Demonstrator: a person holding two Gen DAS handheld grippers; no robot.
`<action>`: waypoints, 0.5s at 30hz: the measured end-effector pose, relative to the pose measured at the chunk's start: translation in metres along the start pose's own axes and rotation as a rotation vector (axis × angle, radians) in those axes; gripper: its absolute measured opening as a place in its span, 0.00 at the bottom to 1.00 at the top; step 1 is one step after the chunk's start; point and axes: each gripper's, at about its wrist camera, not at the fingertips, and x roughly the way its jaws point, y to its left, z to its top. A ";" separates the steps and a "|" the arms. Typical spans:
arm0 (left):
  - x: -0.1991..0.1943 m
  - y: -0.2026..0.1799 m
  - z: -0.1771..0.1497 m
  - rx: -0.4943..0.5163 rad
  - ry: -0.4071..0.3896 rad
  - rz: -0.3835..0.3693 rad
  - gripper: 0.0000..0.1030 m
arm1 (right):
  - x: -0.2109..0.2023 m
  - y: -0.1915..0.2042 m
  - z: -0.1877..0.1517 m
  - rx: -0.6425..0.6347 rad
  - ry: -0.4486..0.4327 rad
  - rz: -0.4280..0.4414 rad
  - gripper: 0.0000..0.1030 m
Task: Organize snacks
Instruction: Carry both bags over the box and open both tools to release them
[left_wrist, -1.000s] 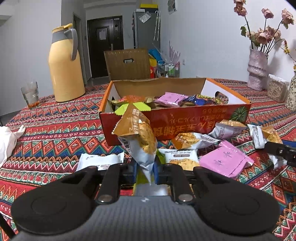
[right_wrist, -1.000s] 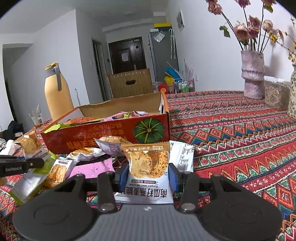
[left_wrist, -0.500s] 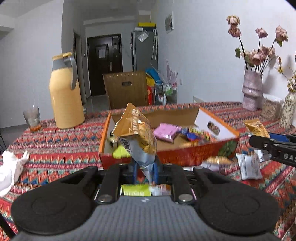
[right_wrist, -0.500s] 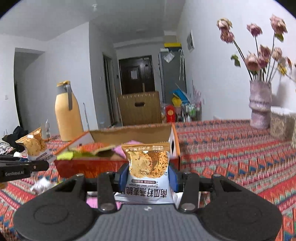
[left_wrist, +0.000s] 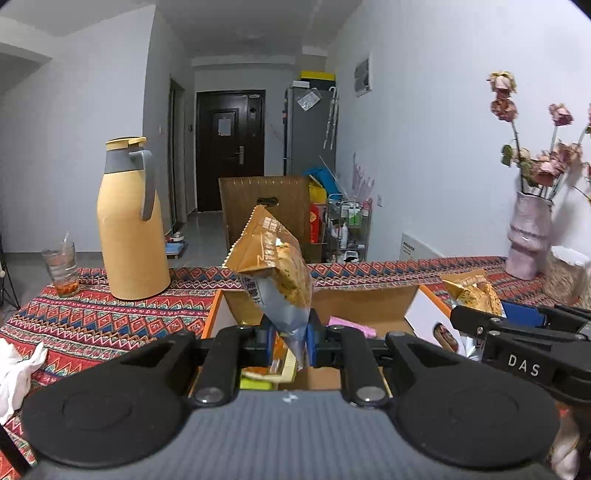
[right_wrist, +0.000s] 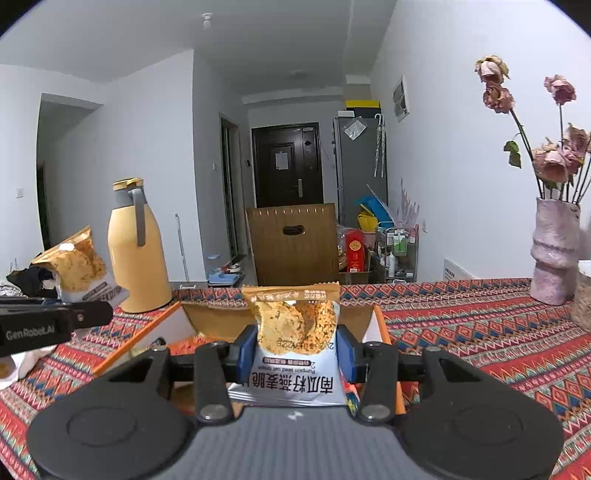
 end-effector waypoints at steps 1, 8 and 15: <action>0.006 0.000 0.001 -0.002 0.001 0.007 0.16 | 0.008 0.000 0.003 0.001 0.000 -0.003 0.43; 0.043 0.005 -0.009 -0.034 0.010 0.033 0.16 | 0.043 -0.007 -0.003 0.051 0.002 -0.026 0.43; 0.063 0.016 -0.021 -0.048 0.082 0.019 0.16 | 0.068 -0.011 -0.018 0.048 0.076 -0.017 0.43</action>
